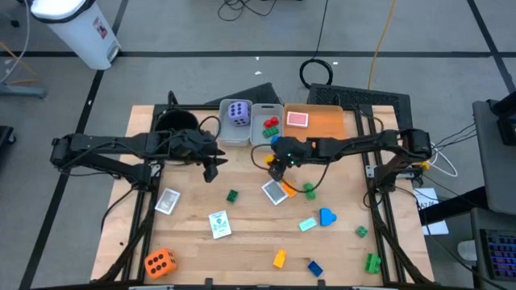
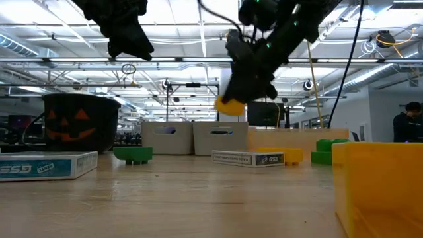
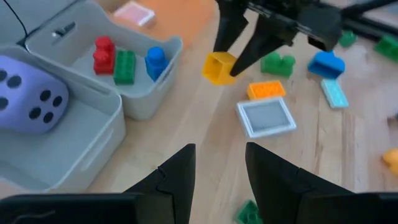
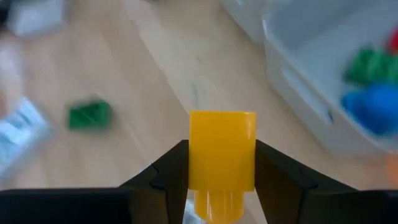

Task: Pick & Place Toys
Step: Put the yellow gamepiece into the right gray bin

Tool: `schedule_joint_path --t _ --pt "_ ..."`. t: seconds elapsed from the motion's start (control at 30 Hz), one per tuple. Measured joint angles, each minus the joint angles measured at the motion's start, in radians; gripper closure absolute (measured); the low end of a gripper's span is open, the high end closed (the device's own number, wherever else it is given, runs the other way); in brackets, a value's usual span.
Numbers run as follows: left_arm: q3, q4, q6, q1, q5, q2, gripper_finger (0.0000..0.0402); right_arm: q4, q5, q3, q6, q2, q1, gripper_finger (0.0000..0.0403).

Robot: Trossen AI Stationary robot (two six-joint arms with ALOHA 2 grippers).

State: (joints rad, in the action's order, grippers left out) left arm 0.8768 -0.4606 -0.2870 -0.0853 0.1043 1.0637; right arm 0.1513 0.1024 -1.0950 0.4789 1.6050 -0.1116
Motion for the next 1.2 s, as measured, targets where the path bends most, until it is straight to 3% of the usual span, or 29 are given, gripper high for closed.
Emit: schedule_joint_path --t 0.27,0.43,0.77,0.87,1.03,1.2 --pt "0.000 0.103 0.029 -0.061 -0.011 0.000 0.0254 -0.159 -0.002 0.001 0.047 -0.106 0.000 0.0254" --pt "0.000 0.201 0.091 -0.102 -0.084 0.000 0.0254 -0.276 -0.006 0.001 0.087 -0.139 0.000 0.0254" --pt "0.000 0.369 0.257 -0.142 -0.168 0.000 0.0252 -0.418 -0.190 0.001 0.157 -0.145 -0.019 0.0256" --pt "0.015 0.377 0.241 -0.141 -0.256 0.004 0.0234 -0.417 -0.212 0.001 0.157 -0.145 -0.020 0.0255" --pt "0.082 0.371 0.079 -0.146 -0.412 0.056 0.0186 -0.430 -0.242 0.001 0.155 -0.145 -0.020 0.0261" --pt "0.152 0.362 0.049 -0.152 -0.478 0.123 0.0157 -0.431 -0.264 0.001 0.131 -0.145 -0.020 0.0259"
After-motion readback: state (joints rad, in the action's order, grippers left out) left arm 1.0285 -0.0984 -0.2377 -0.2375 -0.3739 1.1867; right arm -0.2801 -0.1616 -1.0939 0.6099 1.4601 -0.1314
